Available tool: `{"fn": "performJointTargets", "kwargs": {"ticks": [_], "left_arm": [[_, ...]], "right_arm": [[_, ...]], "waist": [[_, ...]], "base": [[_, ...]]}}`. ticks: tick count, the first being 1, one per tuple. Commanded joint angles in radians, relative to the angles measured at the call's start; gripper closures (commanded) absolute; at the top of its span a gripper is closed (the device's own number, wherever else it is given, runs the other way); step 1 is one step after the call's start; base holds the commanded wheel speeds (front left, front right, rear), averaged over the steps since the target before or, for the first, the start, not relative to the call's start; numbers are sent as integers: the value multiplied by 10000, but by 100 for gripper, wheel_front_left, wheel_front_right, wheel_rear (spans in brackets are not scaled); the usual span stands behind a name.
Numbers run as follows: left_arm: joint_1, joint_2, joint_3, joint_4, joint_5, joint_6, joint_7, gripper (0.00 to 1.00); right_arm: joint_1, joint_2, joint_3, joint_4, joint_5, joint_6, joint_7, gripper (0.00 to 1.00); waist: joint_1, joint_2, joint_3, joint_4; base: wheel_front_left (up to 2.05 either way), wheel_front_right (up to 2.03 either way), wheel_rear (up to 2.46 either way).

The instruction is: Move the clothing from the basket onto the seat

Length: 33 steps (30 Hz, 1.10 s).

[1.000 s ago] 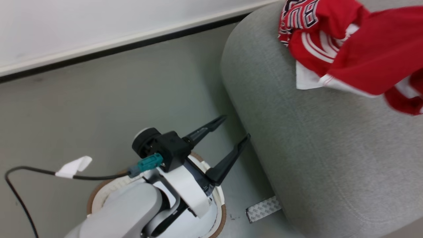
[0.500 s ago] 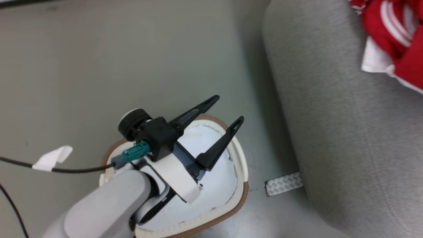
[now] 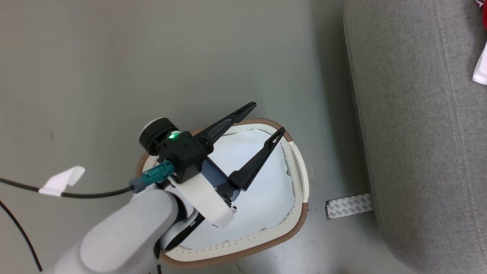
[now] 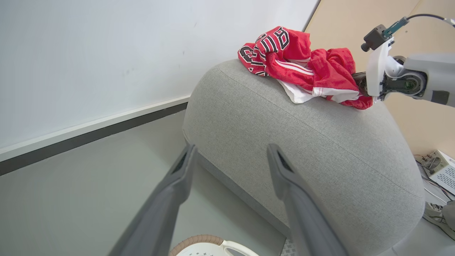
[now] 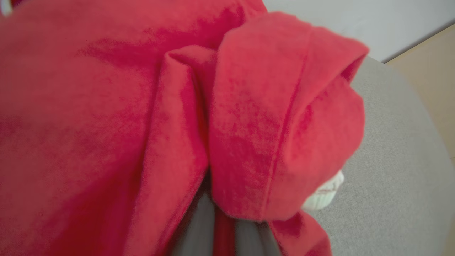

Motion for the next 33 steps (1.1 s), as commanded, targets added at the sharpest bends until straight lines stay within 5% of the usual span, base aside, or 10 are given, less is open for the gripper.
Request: {"fn": "performJointTargets", "kwargs": {"ticks": [1,2,3,4,21,33], "left_arm": [[-73,-16,19,65,-2,-28,-78,0],[-36,-12,39,123,-25,-18,-111,0],[18,-3,50,174,-47,-10,-152,0],[80,11,49,230,-47,-3,-198,0],[1587,-230,737,968,-598,569,-682,0],[3437,-89,2979,645,-1338,1388,-702,0]], "right_arm": [[-105,-118,150,53,-45,-23,6,74],[-190,-136,195,28,-1,-23,-55,64],[-219,-145,252,6,-11,-23,-31,40],[-190,-101,328,-21,-62,-23,49,0],[1552,-1101,1560,-1539,1071,-23,407,0],[2820,-451,1541,-4778,1754,-23,587,0]], "waist": [[-2,0,-98,31],[-2,0,-170,19],[-2,0,-250,-7],[-2,0,-359,-40],[-2,0,-4103,-144],[-2,0,-6150,572]], "base": [[0,0,0],[0,0,0],[0,0,0],[0,0,0],[0,0,0],[0,0,0]]}}
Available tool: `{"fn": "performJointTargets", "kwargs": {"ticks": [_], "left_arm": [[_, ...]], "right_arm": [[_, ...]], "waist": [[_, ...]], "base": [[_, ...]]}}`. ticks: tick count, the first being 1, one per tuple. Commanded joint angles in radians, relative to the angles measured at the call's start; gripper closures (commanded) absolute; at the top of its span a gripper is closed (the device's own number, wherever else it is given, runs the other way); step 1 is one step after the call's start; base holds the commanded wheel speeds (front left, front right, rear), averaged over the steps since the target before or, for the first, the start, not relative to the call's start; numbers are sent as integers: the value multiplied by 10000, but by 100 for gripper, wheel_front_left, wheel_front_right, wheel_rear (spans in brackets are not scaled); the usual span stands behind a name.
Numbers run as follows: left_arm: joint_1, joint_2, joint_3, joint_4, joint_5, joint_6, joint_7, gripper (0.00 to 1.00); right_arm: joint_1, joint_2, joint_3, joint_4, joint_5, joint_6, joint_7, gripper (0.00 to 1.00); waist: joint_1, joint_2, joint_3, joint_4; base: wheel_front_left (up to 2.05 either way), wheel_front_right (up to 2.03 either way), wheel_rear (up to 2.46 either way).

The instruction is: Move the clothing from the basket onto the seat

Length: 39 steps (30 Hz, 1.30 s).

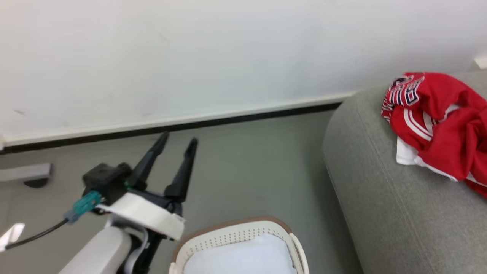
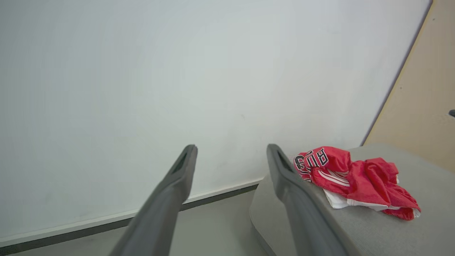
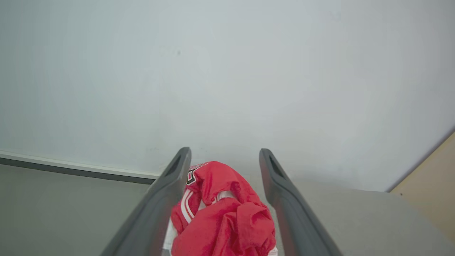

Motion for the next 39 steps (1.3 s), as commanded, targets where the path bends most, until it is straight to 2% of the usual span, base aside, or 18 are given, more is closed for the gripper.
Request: {"fn": "performJointTargets", "kwargs": {"ticks": [1,5,9,19,24,27,39], "left_arm": [[433,92,294,-34,-28,165,1,0],[1158,175,967,-154,-64,278,0,0],[1883,76,1527,-219,45,412,-1,0],[3617,-543,3170,-304,926,424,-2,0],[4241,-994,3816,-219,1342,202,-2,0],[4765,-1514,4231,-68,1972,-99,-2,0],[5376,-2738,5328,404,3482,-1198,-2,0]], "right_arm": [[292,240,-12,-303,105,-23,-31,0],[688,808,-52,-890,11,-23,-625,0],[1404,1683,-156,-1202,-196,-23,-1501,0],[3525,3709,16,-1561,-408,-23,-3673,0],[4117,4137,532,-1116,-594,-23,-4481,0],[4421,4517,896,-527,-740,-23,-4979,0],[4581,5064,1428,439,-1248,-23,-5323,0]], "waist": [[3,0,-511,418],[3,0,-749,725],[3,0,-929,1048],[3,0,-1156,1579],[3,0,-1118,1615],[3,0,-1095,1604],[3,0,-1128,1569]], "base": [[0,0,0],[0,0,0],[0,0,0],[0,0,0],[0,0,0],[0,0,0],[0,0,0]]}}
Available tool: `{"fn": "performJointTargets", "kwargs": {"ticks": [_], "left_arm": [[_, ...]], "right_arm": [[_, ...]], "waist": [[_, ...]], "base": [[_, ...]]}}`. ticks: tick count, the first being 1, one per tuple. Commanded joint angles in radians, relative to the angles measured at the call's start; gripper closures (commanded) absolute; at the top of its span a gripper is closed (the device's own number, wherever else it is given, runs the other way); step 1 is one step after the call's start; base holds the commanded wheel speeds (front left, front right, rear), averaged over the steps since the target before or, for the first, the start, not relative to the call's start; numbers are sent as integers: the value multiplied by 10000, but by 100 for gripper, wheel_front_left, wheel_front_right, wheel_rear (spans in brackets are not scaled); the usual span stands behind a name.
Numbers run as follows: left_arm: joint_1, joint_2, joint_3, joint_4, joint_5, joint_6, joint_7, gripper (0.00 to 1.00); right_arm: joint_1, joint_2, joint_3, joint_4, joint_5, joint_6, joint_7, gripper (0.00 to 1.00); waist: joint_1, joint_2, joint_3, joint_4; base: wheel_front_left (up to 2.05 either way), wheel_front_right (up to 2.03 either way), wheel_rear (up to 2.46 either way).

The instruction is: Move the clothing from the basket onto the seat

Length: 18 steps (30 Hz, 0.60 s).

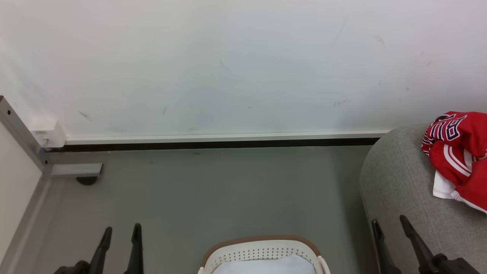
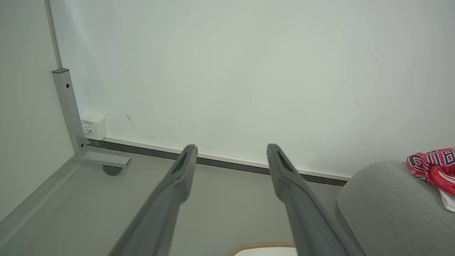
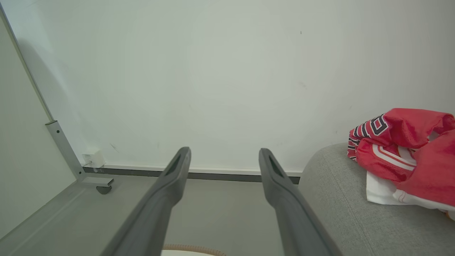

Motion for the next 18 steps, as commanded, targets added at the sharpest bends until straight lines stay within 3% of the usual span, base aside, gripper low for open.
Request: {"fn": "performJointTargets", "kwargs": {"ticks": [1,8,18], "left_arm": [[139,-64,123,71,211,-94,-2,0],[91,-453,572,300,676,-535,-2,0],[86,-759,933,396,1141,-861,-2,0]], "right_arm": [[-37,45,-55,-24,-77,-23,-78,0],[-163,239,-499,-124,-183,-23,-64,0],[-200,345,-317,-42,-205,-23,-64,0]], "waist": [[0,0,-5,-5],[0,0,-86,34],[0,0,-166,22]], "base": [[0,0,0],[0,0,0],[0,0,0]]}}
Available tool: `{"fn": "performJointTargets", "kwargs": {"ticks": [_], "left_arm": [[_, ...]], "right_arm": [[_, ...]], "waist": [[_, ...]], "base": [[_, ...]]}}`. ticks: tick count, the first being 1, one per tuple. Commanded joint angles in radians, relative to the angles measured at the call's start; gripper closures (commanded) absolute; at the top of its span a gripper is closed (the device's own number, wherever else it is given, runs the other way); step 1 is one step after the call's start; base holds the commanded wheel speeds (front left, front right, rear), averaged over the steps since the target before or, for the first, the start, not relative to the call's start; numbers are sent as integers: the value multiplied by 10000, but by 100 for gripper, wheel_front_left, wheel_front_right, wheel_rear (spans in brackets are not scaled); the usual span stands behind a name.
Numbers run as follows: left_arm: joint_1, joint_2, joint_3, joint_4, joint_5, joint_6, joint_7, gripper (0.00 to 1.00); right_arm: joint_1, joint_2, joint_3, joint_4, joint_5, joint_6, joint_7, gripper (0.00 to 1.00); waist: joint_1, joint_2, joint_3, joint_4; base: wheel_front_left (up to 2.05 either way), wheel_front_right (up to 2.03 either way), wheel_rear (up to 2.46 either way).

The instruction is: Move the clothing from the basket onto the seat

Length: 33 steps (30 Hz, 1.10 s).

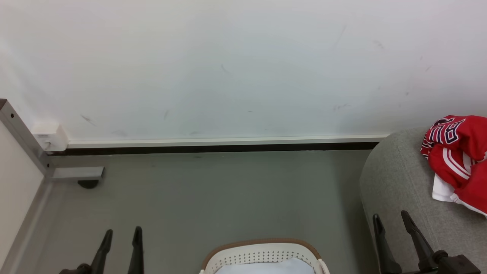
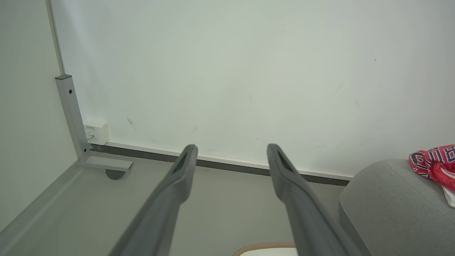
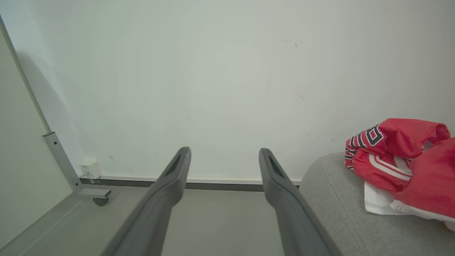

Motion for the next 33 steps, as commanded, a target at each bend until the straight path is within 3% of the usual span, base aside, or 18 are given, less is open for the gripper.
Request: {"fn": "performJointTargets", "kwargs": {"ticks": [1,12,13,33], "left_arm": [[72,-38,74,56,115,-57,-2,0],[-10,-212,287,141,345,-261,-2,0],[-16,-208,246,142,185,-248,0,100],[-491,-277,452,496,-3053,-266,928,100]], "right_arm": [[-84,18,24,17,-11,-23,-32,0],[-131,43,54,86,46,-23,-33,0],[-51,23,72,64,5,0,0,100],[-305,-160,-194,330,3412,-3,690,100]], "waist": [[0,0,6,-9],[0,0,-3,-41],[0,0,-3,-42],[0,0,32,-15]], "base": [[0,0,0],[0,0,0],[0,0,0],[0,0,0]]}}
